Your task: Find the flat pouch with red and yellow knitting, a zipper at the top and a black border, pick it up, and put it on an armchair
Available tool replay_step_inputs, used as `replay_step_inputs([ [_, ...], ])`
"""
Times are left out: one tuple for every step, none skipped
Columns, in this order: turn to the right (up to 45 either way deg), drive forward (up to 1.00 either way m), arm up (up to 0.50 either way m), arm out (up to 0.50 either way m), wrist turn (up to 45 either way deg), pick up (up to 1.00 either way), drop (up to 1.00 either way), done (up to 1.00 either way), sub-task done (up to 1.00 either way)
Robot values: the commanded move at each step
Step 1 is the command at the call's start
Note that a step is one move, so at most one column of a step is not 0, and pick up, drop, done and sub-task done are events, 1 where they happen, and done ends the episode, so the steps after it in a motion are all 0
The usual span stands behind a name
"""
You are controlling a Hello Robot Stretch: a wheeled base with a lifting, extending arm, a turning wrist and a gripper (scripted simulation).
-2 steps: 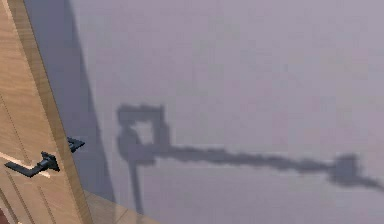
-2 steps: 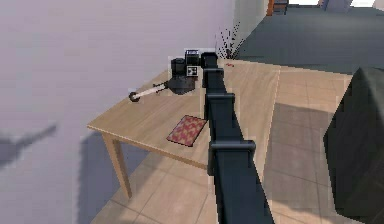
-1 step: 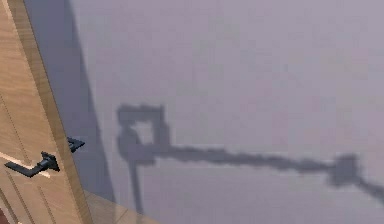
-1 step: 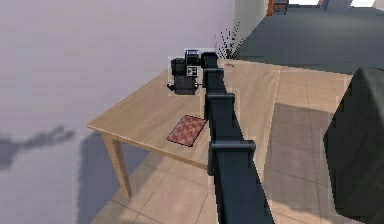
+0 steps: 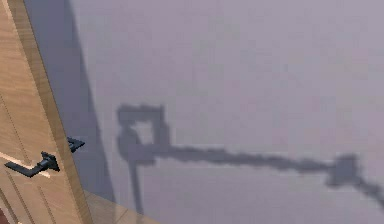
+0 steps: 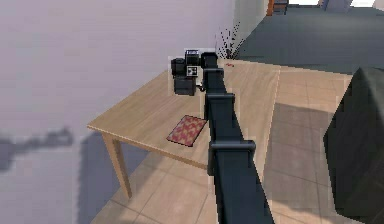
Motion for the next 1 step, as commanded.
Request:
replay_step_inputs([
  [0.0, 0.00, -0.30, 0.00, 0.0, 0.00, 0.00, 0.00, 0.00],
])
